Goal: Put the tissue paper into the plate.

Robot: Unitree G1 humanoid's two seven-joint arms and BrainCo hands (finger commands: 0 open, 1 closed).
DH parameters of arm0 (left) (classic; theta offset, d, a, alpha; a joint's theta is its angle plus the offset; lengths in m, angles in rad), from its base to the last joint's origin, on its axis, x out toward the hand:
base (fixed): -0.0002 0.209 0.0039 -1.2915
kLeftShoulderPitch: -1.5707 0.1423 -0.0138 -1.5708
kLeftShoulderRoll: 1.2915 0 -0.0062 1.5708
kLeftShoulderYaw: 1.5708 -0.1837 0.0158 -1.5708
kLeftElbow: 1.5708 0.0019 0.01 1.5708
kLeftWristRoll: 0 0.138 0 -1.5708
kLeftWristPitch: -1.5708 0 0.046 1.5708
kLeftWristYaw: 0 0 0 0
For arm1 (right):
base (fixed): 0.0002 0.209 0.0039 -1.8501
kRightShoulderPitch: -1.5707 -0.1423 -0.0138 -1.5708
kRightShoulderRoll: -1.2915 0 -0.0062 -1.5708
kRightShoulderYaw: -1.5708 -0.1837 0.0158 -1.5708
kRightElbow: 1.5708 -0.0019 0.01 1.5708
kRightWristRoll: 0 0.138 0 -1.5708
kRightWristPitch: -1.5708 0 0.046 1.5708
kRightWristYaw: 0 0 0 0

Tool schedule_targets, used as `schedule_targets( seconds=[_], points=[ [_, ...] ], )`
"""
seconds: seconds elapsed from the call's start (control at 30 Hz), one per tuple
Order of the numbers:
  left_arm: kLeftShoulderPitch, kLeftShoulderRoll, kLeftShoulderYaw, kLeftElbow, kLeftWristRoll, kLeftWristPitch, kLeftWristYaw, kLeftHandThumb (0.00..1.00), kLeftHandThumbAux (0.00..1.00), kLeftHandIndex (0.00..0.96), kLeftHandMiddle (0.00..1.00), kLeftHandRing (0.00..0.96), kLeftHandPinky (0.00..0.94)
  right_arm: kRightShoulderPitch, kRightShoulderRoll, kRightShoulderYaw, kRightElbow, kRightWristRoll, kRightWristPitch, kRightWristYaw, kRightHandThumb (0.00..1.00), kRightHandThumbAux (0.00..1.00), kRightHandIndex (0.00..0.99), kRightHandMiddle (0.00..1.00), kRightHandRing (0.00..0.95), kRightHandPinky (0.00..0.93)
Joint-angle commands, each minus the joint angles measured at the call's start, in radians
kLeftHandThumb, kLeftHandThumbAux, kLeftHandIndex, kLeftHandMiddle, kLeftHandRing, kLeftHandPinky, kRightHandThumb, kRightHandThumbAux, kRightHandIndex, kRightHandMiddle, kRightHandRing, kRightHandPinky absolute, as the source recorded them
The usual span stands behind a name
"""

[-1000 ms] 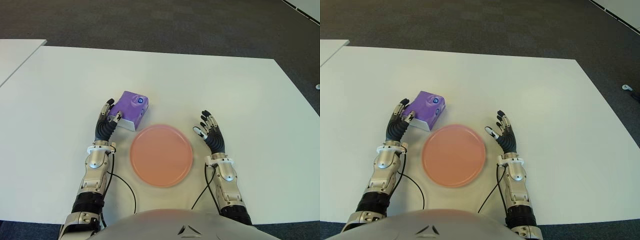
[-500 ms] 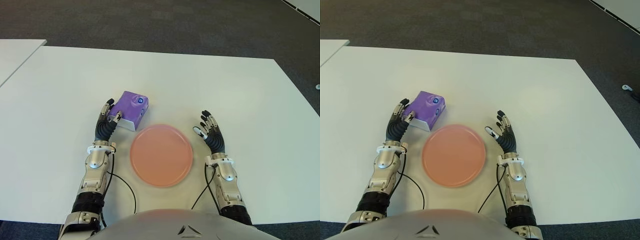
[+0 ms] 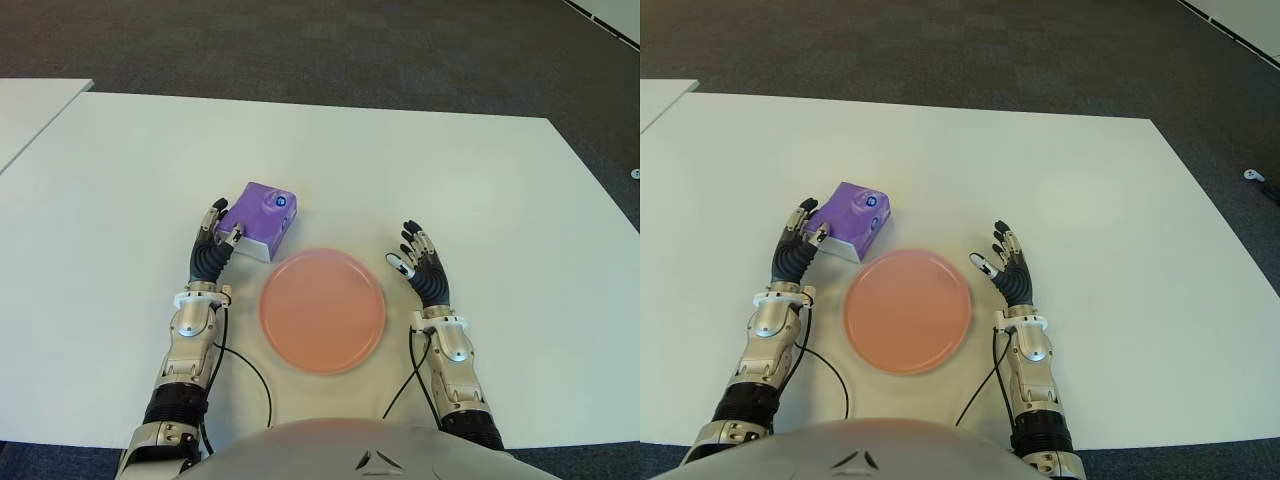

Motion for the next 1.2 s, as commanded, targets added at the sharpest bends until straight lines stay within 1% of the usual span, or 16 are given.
schedule_targets(
  seconds=[0.03,0.2,0.23,0.27,0.33,0.37,0.47,0.57,0.67,0.77,1.03,1.2],
  points=[
    [-0.076,0.129,0.048,-0.015,0.045,-0.072,-0.008,0.208,0.525,0.000,0.000,0.000,0.002,0.026,0.006,0.011,0.052,-0.007,0.059,0.002,0.000,0.625,0.000,0.000,0.000,0.000],
    [-0.134,0.217,0.059,0.019,0.113,-0.144,0.015,0.218,0.467,0.000,0.000,0.000,0.000,0.019,0.007,0.013,0.059,-0.006,0.060,0.005,0.000,0.625,0.000,0.000,0.000,0.000],
    [-0.154,0.249,0.058,0.037,0.146,-0.176,0.027,0.221,0.457,0.000,0.000,0.000,0.000,0.018,0.007,0.013,0.059,-0.005,0.060,0.007,0.000,0.625,0.000,0.000,0.000,0.000],
    [-0.172,0.283,0.056,0.056,0.187,-0.210,0.044,0.234,0.425,0.000,0.000,0.000,0.000,0.017,0.006,0.014,0.061,-0.004,0.060,0.008,0.000,0.623,0.000,0.000,0.000,0.000],
    [-0.195,0.337,0.050,0.087,0.245,-0.264,0.065,0.248,0.391,0.000,0.000,0.000,0.000,0.015,0.006,0.014,0.063,-0.004,0.060,0.008,0.000,0.621,0.000,0.000,0.000,0.000],
    [-0.202,0.357,0.047,0.099,0.263,-0.283,0.070,0.265,0.354,0.000,0.000,0.000,0.000,0.014,0.007,0.014,0.065,-0.005,0.060,0.008,0.000,0.619,0.000,0.000,0.000,0.000],
    [-0.223,0.405,0.036,0.137,0.308,-0.335,0.086,0.285,0.310,0.000,0.000,0.000,0.000,0.010,0.008,0.013,0.070,-0.005,0.060,0.006,0.000,0.616,0.000,0.000,0.000,0.000],
    [-0.240,0.446,0.021,0.171,0.359,-0.381,0.112,0.327,0.234,0.000,0.000,0.000,0.000,0.007,0.010,0.014,0.074,-0.007,0.061,0.002,0.000,0.613,0.000,0.000,0.000,0.000],
    [-0.271,0.480,0.000,0.176,0.402,-0.396,0.120,0.357,0.197,0.000,0.000,0.000,0.000,0.004,0.010,0.015,0.076,-0.014,0.064,-0.005,0.000,0.611,0.000,0.000,0.000,0.000],
    [-0.291,0.500,-0.020,0.173,0.435,-0.400,0.123,0.398,0.163,0.000,0.000,0.000,0.000,0.002,0.010,0.014,0.081,-0.018,0.066,-0.010,0.000,0.611,0.000,0.000,0.000,0.000],
    [-0.314,0.539,-0.066,0.120,0.472,-0.392,0.094,0.467,0.133,0.000,0.000,0.000,0.000,-0.006,0.011,0.015,0.096,-0.021,0.066,-0.018,0.000,0.610,0.000,0.000,0.000,0.000],
    [-0.322,0.562,-0.089,0.112,0.515,-0.406,0.123,0.487,0.125,0.000,0.000,0.000,0.000,-0.010,0.011,0.016,0.101,-0.021,0.065,-0.019,0.000,0.606,0.000,0.000,0.000,0.000]
  ],
)
